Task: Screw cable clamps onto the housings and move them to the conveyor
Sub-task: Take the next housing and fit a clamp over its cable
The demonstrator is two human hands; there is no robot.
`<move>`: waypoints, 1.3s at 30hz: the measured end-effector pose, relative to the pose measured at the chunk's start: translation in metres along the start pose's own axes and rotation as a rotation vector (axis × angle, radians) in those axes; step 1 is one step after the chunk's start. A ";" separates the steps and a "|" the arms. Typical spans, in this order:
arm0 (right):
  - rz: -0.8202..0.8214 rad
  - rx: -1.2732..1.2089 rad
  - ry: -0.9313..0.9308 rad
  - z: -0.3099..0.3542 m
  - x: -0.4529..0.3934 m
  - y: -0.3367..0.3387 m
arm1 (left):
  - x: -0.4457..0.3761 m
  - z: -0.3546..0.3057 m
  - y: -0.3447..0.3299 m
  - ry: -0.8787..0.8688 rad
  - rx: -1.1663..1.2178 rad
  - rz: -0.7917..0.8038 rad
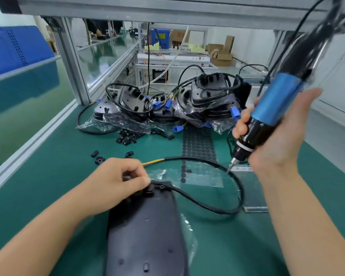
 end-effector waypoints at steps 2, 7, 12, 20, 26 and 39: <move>-0.118 0.057 0.002 0.003 0.000 0.016 | 0.007 0.013 0.015 0.022 -0.004 0.010; -0.298 0.172 0.055 0.005 0.000 0.041 | 0.015 0.021 0.035 0.084 -0.067 0.105; -0.376 0.339 0.127 0.011 -0.005 0.060 | -0.005 -0.002 0.031 0.075 -0.159 -0.030; -0.525 0.514 0.050 0.010 -0.007 0.087 | -0.079 -0.039 -0.035 -0.109 -0.721 0.300; -0.632 0.776 -0.075 0.013 -0.002 0.105 | -0.097 -0.028 -0.045 -0.083 -0.666 0.338; -0.233 1.241 0.311 -0.008 0.009 0.057 | -0.113 -0.034 -0.052 0.066 -0.467 0.203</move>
Point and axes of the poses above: each hand's wrist, its own x-axis away from the middle knuckle, its own y-axis out of the back of the hand, z = x × y, the point moved 1 cm from there along -x, towards the middle knuckle, and after that the axes turned 12 degrees about -x, right-handed, at the moved point
